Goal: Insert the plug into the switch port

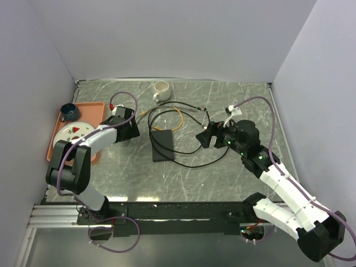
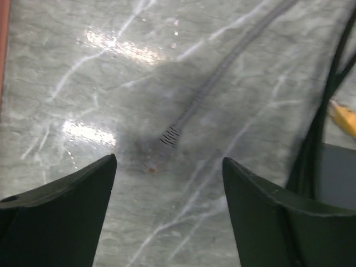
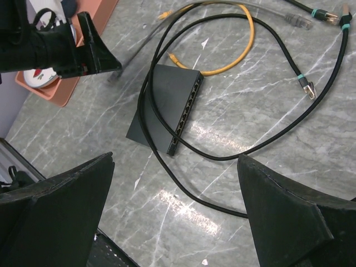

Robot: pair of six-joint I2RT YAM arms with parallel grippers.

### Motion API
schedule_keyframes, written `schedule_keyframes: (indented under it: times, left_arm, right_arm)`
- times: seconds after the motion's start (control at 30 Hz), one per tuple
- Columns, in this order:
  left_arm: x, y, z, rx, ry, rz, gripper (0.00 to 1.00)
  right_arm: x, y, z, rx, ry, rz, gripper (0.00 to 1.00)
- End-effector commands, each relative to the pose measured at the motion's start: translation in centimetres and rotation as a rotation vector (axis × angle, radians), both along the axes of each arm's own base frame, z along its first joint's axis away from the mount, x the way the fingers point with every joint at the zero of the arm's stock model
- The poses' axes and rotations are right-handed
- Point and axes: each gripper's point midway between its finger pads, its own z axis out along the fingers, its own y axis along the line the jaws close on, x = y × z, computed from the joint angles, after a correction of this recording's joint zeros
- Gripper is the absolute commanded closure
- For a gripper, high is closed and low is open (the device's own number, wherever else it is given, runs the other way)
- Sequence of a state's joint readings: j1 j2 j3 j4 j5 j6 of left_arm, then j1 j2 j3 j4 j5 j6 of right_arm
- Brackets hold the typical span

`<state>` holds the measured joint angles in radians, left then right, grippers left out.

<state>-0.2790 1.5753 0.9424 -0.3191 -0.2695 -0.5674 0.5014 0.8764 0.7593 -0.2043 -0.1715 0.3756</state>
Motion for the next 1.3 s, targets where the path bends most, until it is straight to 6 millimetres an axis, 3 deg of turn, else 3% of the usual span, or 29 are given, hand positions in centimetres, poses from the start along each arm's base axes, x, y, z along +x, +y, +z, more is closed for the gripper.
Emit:
schedule_keyframes:
  times: [0.0, 0.33, 0.5, 0.67, 0.77, 0.93, 1.03, 1.07, 1.13, 1.17, 1.27]
  left_arm:
    - [1.4, 0.9, 0.1, 0.062, -0.008, 0.017, 0.24]
    - [1.4, 0.6, -3.5, 0.083, 0.063, -0.008, 0.53]
    - [0.7, 0.8, -4.7, 0.095, 0.095, -0.013, 0.99]
    - [0.7, 0.7, -4.2, 0.087, 0.085, -0.019, 0.99]
    - [1.2, 0.5, -2.1, 0.072, 0.039, -0.017, 0.99]
    - [2.7, -0.9, 5.3, -0.008, -0.129, -0.055, 0.99]
    - [3.1, -2.9, 10.9, -0.093, -0.256, -0.135, 0.99]
    - [3.2, -3.7, 13.8, -0.129, -0.320, -0.166, 0.99]
    - [2.8, -5.3, 16.4, -0.164, -0.379, -0.213, 0.99]
    - [2.5, -6.4, 18.7, -0.196, -0.427, -0.254, 0.99]
    - [1.4, -9.2, 21.7, -0.229, -0.487, -0.348, 0.99]
  right_arm:
    - [0.2, -0.2, 0.8, -0.003, -0.038, -0.012, 0.00]
    - [0.1, -0.6, 0.2, -0.014, -0.032, -0.026, 0.00]
    - [0.1, -0.7, 0.2, -0.016, -0.033, -0.030, 0.00]
    - [0.0, -0.5, 0.3, -0.013, -0.028, -0.024, 0.00]
    - [0.0, -0.6, 0.4, -0.012, -0.031, -0.027, 0.00]
    - [-0.1, -0.9, 0.8, -0.016, -0.039, -0.034, 0.00]
    - [-0.3, -1.2, 1.1, -0.017, -0.050, -0.042, 0.00]
    - [-0.5, -1.3, 1.3, -0.015, -0.056, -0.041, 0.00]
    - [-0.5, -1.6, 1.8, -0.017, -0.068, -0.050, 0.00]
    - [-0.7, -1.7, 2.3, -0.013, -0.084, -0.051, 0.00]
    - [-1.2, -1.9, 3.7, -0.012, -0.121, -0.040, 0.00]
